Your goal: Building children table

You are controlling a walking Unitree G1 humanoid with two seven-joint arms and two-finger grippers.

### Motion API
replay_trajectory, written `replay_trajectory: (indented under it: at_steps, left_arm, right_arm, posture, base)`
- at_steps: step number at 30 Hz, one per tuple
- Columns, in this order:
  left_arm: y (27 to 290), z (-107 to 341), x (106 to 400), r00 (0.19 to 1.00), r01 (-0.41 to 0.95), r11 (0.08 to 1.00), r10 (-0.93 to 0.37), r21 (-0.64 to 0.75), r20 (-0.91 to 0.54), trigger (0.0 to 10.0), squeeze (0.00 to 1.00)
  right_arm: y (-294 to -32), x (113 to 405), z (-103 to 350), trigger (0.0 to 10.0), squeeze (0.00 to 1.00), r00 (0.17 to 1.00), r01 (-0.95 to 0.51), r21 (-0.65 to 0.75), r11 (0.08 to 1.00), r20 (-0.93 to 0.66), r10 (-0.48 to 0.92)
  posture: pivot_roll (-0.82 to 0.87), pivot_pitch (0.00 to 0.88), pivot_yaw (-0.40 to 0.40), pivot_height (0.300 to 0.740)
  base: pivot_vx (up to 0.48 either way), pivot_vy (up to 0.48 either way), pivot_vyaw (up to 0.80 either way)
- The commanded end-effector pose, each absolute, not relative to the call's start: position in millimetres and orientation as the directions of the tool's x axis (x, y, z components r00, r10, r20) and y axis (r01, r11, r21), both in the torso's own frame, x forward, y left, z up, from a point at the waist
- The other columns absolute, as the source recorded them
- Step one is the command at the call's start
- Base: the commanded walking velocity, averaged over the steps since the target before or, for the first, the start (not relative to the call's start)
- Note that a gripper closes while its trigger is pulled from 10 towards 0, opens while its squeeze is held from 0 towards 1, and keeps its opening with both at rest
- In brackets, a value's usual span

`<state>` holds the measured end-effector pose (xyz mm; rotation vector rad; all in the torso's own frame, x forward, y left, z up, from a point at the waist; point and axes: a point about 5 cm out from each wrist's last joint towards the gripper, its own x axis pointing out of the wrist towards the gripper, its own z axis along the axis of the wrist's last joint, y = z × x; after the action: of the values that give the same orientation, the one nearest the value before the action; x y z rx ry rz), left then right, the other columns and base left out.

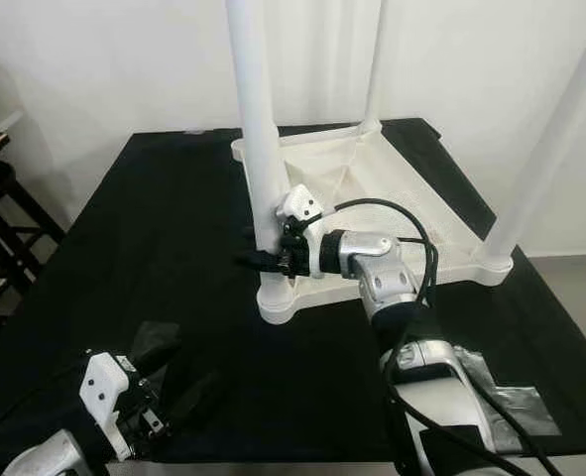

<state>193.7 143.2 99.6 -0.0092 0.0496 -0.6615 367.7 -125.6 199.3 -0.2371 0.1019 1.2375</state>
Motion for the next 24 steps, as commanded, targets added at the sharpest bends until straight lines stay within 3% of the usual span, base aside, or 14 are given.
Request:
replay_trajectory:
  at_steps: [1,3,5,6,7,8,9,10,11,12,13,15,16,24]
  left_arm:
    - [145.1,95.1,192.4,0.791,0.608,0.794,-0.608,-0.028,-0.064,10.0,0.0]
    - [144.5,95.0,192.3,0.79,0.609,0.792,-0.61,-0.031,-0.063,10.0,0.0]
    - [143.1,95.1,191.8,0.787,0.613,0.789,-0.614,-0.033,-0.061,10.0,0.0]
    - [142.5,95.1,190.7,0.788,0.613,0.79,-0.613,-0.033,-0.06,10.0,0.0]
    - [142.5,95.1,190.7,0.788,0.613,0.79,-0.613,-0.033,-0.06,10.0,0.0]
    - [143.0,95.3,189.4,0.789,0.611,0.791,-0.612,-0.032,-0.059,10.0,0.0]
    - [143.7,95.5,188.7,0.792,0.607,0.794,-0.607,-0.033,-0.058,10.0,0.0]
    - [143.7,95.5,188.7,0.792,0.607,0.794,-0.607,-0.033,-0.058,10.0,0.0]
    - [145.1,96.4,188.5,0.797,0.601,0.799,-0.602,-0.035,-0.055,10.0,0.0]
    - [145.1,96.4,188.5,0.797,0.601,0.799,-0.602,-0.035,-0.055,10.0,0.0]
    - [146.3,96.4,188.5,0.797,0.601,0.799,-0.602,-0.036,-0.058,10.0,0.0]
    - [145.8,96.3,189.0,0.79,0.608,0.793,-0.61,-0.042,-0.059,10.0,0.0]
    - [145.4,95.8,189.3,0.782,0.619,0.784,-0.621,-0.051,-0.061,10.0,0.0]
    - [143.0,94.2,189.7,0.758,0.646,0.761,-0.649,-0.059,-0.062,10.0,0.0]
  right_arm:
    - [-118.9,366.4,197.3,0.0,0.0,0.277,-0.959,-0.114,0.258,-0.205,0.939]
    - [-124.1,365.6,189.2,0.0,0.0,0.282,-0.959,-0.103,0.265,-0.224,0.933]
    - [-128.8,364.7,175.9,0.0,0.0,0.353,-0.936,-0.115,0.334,-0.253,0.901]
    - [-128.1,361.2,151.7,0.0,0.0,0.495,-0.867,-0.122,0.483,-0.316,0.81]
    - [-128.1,361.2,151.7,0.0,0.0,0.495,-0.867,-0.122,0.483,-0.316,0.81]
    - [-127.7,357.4,131.7,0.0,0.0,0.631,-0.764,-0.135,0.631,-0.362,0.686]
    - [-129.5,354.6,116.1,0.0,0.0,0.854,-0.473,-0.154,0.867,-0.321,0.409]
    - [-129.5,354.6,116.1,0.0,0.0,0.854,-0.473,-0.154,0.867,-0.321,0.409]
    - [-112.5,320.8,90.2,0.0,0.0,0.862,-0.427,-0.133,0.894,-0.358,0.359]
    - [-112.5,320.8,90.2,0.0,0.0,0.862,-0.427,-0.133,0.894,-0.358,0.359]
    - [-94.1,292.5,76.9,0.0,0.0,0.839,-0.443,-0.067,0.894,-0.382,0.387]
    - [-88.4,280.8,78.8,0.0,0.0,0.841,-0.447,-0.049,0.893,-0.362,0.402]
    - [-84.8,278.7,83.2,0.0,0.0,0.825,-0.497,-0.061,0.866,-0.343,0.45]
    - [-86.1,305.4,99.4,0.0,0.0,0.86,-0.467,-0.091,0.879,-0.279,0.428]
  posture:
    - [-0.03,0.033,0.052,0.74]
    - [-0.04,0.035,0.053,0.74]
    - [-0.03,0.036,0.036,0.74]
    - [-0.02,0.036,0.017,0.74]
    - [-0.02,0.036,0.017,0.74]
    - [-0.02,0.04,0.015,0.74]
    - [-0.02,0.04,0.015,0.74]
    - [-0.02,0.04,0.015,0.74]
    - [-0.03,0.057,0.035,0.74]
    - [-0.03,0.057,0.035,0.74]
    - [-0.05,0.059,0.046,0.74]
    - [-0.07,0.055,0.063,0.74]
    - [-0.06,0.056,0.052,0.74]
    - [-0.05,0.034,0.037,0.74]
  base:
    - [0.0,0.0,0.0]
    - [0.0,0.0,0.0]
    - [0.0,0.0,0.0]
    - [0.0,0.0,0.0]
    - [0.0,0.0,0.0]
    - [0.0,0.0,0.0]
    - [0.0,0.0,0.0]
    - [0.0,0.0,0.0]
    - [0.0,0.0,0.0]
    - [0.0,0.0,0.0]
    - [0.0,0.0,0.0]
    - [0.0,0.0,0.0]
    - [0.0,0.0,0.0]
    - [0.0,0.0,0.0]
